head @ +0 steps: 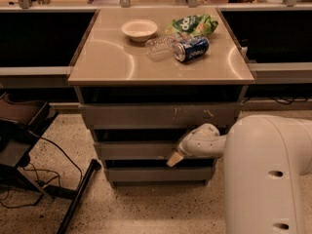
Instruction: Open middle drawer
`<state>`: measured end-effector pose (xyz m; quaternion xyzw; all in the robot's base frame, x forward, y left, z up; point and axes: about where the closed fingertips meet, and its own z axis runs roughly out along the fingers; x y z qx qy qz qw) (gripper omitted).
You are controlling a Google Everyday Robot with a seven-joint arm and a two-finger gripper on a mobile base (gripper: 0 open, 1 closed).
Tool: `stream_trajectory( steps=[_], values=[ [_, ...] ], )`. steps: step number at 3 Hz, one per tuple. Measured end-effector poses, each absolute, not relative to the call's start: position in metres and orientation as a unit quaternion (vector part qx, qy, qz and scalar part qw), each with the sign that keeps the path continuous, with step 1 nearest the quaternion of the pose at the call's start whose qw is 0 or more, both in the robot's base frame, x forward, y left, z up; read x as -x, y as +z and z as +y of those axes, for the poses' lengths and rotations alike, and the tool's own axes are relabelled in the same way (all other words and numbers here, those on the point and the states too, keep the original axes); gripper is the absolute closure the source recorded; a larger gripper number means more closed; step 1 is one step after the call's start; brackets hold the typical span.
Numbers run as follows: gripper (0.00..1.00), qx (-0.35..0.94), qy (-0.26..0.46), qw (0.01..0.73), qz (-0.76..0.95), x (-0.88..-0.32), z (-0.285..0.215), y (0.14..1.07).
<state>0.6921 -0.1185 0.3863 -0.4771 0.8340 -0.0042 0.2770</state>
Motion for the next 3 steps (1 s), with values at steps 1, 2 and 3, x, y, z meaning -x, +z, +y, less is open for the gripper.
stream_trajectory(
  steps=[1, 2, 3],
  values=[
    [0.00, 0.476, -0.004, 0.274, 0.836, -0.6927, -0.1175, 0.3861],
    [0.19, 0.476, -0.004, 0.274, 0.836, -0.6926, -0.1175, 0.3861],
    [0.42, 0.476, -0.004, 0.274, 0.836, -0.6926, -0.1175, 0.3861]
  ],
)
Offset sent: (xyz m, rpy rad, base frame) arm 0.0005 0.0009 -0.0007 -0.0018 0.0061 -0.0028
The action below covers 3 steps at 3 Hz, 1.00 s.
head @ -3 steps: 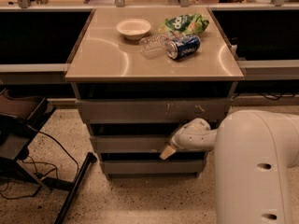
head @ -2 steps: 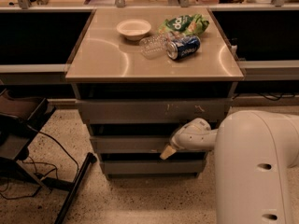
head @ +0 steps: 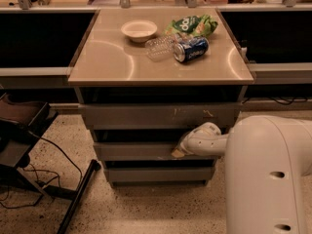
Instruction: Open middle drawer
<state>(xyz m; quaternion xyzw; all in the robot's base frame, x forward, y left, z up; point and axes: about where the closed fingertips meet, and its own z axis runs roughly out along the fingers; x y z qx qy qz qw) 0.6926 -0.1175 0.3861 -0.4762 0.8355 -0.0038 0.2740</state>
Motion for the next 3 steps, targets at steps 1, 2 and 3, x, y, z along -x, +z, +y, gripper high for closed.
stream_trajectory(
  steps=[1, 2, 3],
  values=[
    [0.65, 0.476, -0.004, 0.274, 0.836, -0.693, -0.118, 0.386],
    [0.89, 0.476, -0.004, 0.274, 0.836, -0.693, -0.121, 0.395],
    [1.00, 0.476, -0.004, 0.274, 0.836, -0.694, -0.123, 0.401]
  ],
)
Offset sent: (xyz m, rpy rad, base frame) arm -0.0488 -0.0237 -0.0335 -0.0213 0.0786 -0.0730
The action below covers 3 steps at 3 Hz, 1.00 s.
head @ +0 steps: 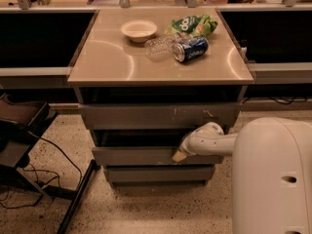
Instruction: Open middle drawer
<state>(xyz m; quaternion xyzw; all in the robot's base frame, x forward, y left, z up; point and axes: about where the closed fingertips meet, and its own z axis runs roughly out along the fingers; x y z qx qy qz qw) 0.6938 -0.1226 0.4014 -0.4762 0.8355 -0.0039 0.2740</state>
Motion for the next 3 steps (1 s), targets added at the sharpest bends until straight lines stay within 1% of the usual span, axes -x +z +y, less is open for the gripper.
stream_trajectory(
  steps=[1, 3],
  values=[
    [1.00, 0.462, -0.016, 0.269, 0.845, -0.6724, -0.1453, 0.4030],
    [1.00, 0.461, -0.010, 0.273, 0.844, -0.6697, -0.1439, 0.4001]
  ],
)
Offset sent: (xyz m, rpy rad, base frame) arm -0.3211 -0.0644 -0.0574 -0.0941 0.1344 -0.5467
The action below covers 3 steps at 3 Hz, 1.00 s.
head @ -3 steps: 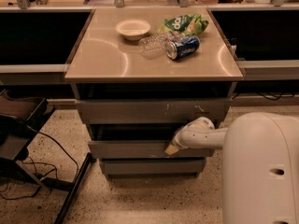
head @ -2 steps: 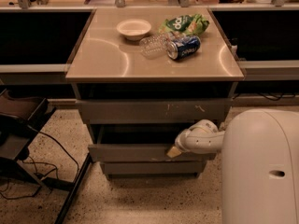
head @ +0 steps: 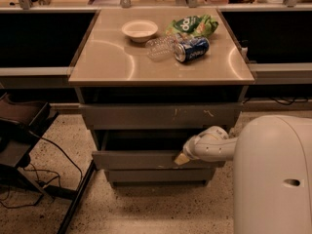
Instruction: Open middle drawer
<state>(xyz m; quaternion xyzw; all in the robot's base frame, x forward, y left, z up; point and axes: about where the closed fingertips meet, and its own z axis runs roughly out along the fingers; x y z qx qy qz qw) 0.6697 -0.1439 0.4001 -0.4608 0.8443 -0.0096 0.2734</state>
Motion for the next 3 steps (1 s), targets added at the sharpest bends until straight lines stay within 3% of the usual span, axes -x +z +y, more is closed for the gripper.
stream_trajectory(
  steps=[3],
  values=[
    [1.00, 0.453, 0.003, 0.289, 0.843, -0.657, -0.138, 0.408]
  ],
)
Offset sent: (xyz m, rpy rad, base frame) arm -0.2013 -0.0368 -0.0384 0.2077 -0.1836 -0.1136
